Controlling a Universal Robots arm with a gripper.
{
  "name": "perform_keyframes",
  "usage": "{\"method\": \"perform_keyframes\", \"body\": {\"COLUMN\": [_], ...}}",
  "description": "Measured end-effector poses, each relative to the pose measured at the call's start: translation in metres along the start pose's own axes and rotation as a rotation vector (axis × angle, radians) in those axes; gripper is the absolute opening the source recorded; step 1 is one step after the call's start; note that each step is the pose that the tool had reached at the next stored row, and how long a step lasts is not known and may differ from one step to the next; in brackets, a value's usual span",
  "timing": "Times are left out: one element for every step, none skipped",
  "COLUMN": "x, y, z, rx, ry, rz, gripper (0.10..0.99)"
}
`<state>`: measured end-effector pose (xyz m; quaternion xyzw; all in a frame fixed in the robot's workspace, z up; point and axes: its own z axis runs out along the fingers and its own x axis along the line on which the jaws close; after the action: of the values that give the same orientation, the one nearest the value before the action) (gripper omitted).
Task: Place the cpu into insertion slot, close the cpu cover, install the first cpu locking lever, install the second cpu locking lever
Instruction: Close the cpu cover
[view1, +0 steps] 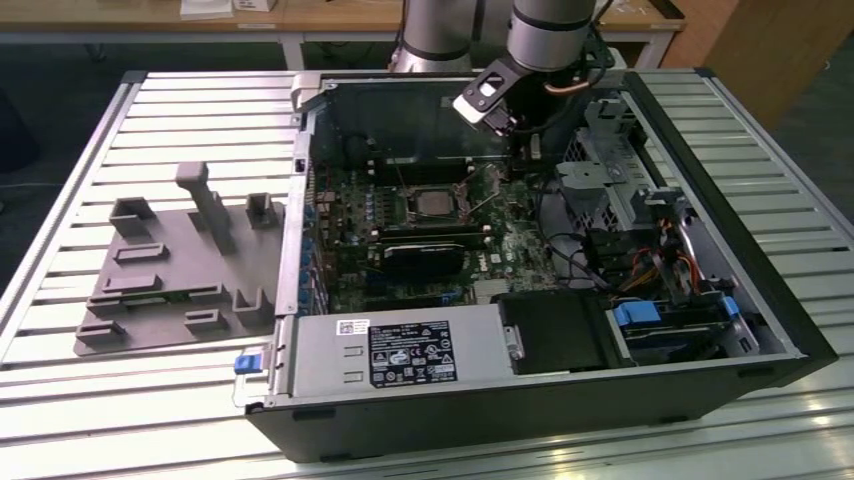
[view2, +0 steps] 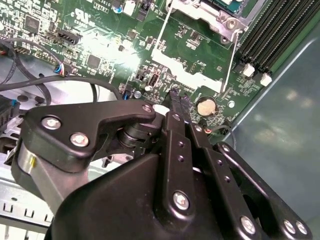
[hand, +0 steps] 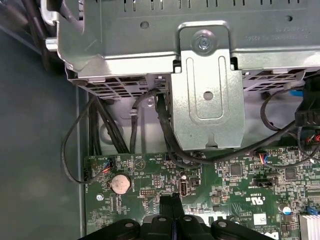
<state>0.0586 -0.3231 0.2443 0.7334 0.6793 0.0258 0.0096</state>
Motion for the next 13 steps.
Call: {"method": "perform_keyframes", "body": {"x": [-0.0001,-0.0001,-0.0001,-0.0002,-0.0002,-0.0002,-0.0002,-0.0002,-0.0002,-0.0001,-0.0001,-0.0001,-0.0001], "y": [-0.0001,-0.0001,-0.0002,-0.0002,-0.0002,-0.0002,-0.0002,-0.0002,-0.0002,-0.0001,0.0001,0.0003,0.0005], "z": [0.001,0.0024,0.0038,0.0045,0.0045,0.0045,0.0045,0.0046,0.0046,0.0048,0.005,0.0051,0.0052], "rx": [0.0,0.0,0.001,0.001,0.001,0.001,0.001,0.001,0.003,0.014,0.031,0.051,0.064], "ry": [-0.0002,-0.0002,-0.0002,-0.0002,-0.0004,-0.0004,-0.0005,-0.0004,-0.0005,-0.0011,-0.0025,-0.0042,-0.0052], "rz": [0.0,0.0,0.0,0.0,0.0,0.0,0.0,0.0,0.0,0.0,0.001,0.001,0.001], "gripper": [0.106,0.106,0.106,0.106,0.106,0.106,0.106,0.106,0.106,0.106,0.106,0.106,0.106]}}
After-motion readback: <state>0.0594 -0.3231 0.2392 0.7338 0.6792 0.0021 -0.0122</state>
